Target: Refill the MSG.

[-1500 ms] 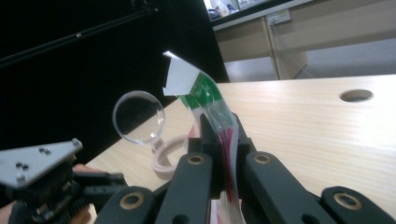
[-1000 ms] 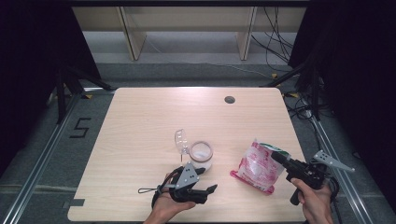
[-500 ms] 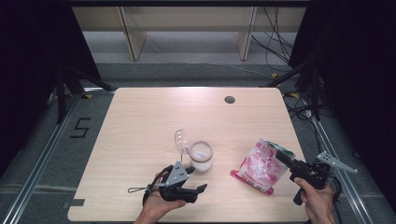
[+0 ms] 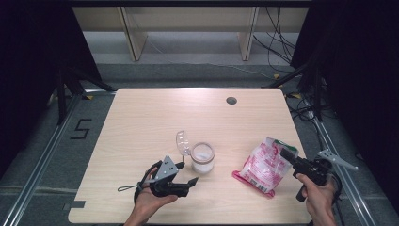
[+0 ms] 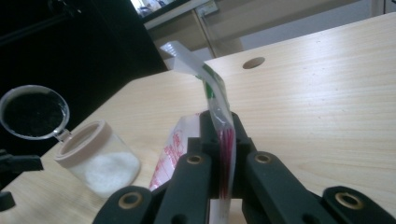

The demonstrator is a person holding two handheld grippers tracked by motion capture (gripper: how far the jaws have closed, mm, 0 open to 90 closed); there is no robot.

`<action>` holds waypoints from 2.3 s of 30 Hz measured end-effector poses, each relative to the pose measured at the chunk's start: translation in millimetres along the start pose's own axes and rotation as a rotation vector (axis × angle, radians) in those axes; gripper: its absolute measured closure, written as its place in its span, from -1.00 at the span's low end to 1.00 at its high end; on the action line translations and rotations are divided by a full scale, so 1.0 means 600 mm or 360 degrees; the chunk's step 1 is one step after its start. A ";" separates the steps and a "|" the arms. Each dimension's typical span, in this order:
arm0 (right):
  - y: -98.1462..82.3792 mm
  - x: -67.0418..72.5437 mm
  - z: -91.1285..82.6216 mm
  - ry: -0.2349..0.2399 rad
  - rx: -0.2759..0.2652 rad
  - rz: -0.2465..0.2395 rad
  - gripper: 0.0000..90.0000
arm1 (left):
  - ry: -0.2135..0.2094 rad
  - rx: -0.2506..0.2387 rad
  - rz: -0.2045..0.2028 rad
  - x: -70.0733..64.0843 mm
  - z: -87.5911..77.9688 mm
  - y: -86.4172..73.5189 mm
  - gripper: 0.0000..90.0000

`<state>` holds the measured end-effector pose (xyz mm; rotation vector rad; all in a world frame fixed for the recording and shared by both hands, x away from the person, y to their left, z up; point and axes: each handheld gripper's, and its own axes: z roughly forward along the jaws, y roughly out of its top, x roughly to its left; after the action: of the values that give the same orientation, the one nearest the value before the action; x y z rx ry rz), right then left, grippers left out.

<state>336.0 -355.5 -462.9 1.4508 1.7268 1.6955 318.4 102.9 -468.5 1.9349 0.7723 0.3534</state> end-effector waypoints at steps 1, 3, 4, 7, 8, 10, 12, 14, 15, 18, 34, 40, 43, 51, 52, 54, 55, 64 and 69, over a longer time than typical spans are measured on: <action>-0.001 -0.003 0.001 -0.0017 -0.0003 -0.0022 1.00 | 0.0028 0.0001 -0.0009 0.001 -0.003 0.001 -0.37; -0.002 -0.004 0.000 -0.0015 0.0024 0.0026 1.00 | 0.0048 0.0002 0.0007 0.003 -0.004 0.001 -0.37; -0.003 -0.008 0.000 -0.0018 0.0020 -0.0009 1.00 | 0.0056 0.0007 0.0005 0.002 -0.006 0.002 -0.37; -0.006 -0.011 -0.002 -0.0041 0.0029 -0.0007 1.00 | 0.0048 -0.0013 0.0000 0.005 -0.007 0.002 -0.37; -0.007 -0.014 -0.002 -0.0039 0.0035 0.0004 1.00 | 0.0045 -0.0003 0.0023 0.008 -0.008 0.002 -0.37; -0.009 -0.016 -0.002 -0.0057 0.0027 0.0002 0.99 | 0.0055 -0.0005 -0.0005 0.010 -0.007 0.001 -0.37; -0.010 -0.018 -0.001 -0.0081 0.0028 -0.0014 0.98 | 0.0055 -0.0017 -0.0032 0.014 -0.007 0.000 -0.37; -0.010 -0.018 -0.003 -0.0078 0.0046 0.0000 0.96 | 0.0070 -0.0005 -0.0003 0.020 -0.011 0.001 -0.36; -0.011 -0.019 -0.003 -0.0081 0.0047 0.0011 0.96 | 0.0069 -0.0008 -0.0006 0.023 -0.012 0.001 -0.36; -0.016 -0.024 -0.004 -0.0089 0.0048 0.0003 0.92 | 0.0086 -0.0020 -0.0048 0.029 -0.016 0.001 -0.31; -0.026 -0.023 -0.016 -0.0184 0.0116 0.0073 0.71 | 0.0145 -0.0041 -0.0107 0.056 -0.028 0.000 -0.26; -0.029 -0.024 -0.023 -0.0191 0.0136 0.0026 0.62 | 0.0179 -0.0050 -0.0117 0.062 -0.033 -0.002 -0.21; -0.031 -0.023 -0.024 -0.0208 0.0158 0.0028 0.58 | 0.0184 -0.0061 -0.0130 0.064 -0.034 -0.002 -0.21; -0.037 -0.022 -0.030 -0.0232 0.0212 0.0019 0.52 | 0.0190 -0.0067 -0.0141 0.071 -0.037 -0.004 -0.18; -0.038 -0.022 -0.031 -0.0230 0.0220 -0.0008 0.50 | 0.0190 -0.0066 -0.0146 0.071 -0.037 -0.004 -0.18; -0.039 -0.014 -0.033 -0.0257 0.0223 0.0047 0.44 | 0.0194 -0.0069 -0.0145 0.073 -0.038 -0.004 -0.17; -0.039 -0.016 -0.034 -0.0246 0.0220 0.0018 0.40 | 0.0185 -0.0073 -0.0146 0.074 -0.038 -0.004 -0.17; -0.047 -0.006 -0.054 -0.0234 0.0232 0.0051 0.35 | 0.0189 -0.0105 -0.0143 0.081 -0.049 -0.005 0.00; -0.048 0.003 -0.065 -0.0269 0.0206 0.0049 0.31 | 0.0216 -0.0177 -0.0045 0.085 -0.057 -0.007 0.33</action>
<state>291.8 -369.7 -478.0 1.6341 1.7576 1.4523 336.7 161.1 -460.1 1.8079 0.8490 0.5042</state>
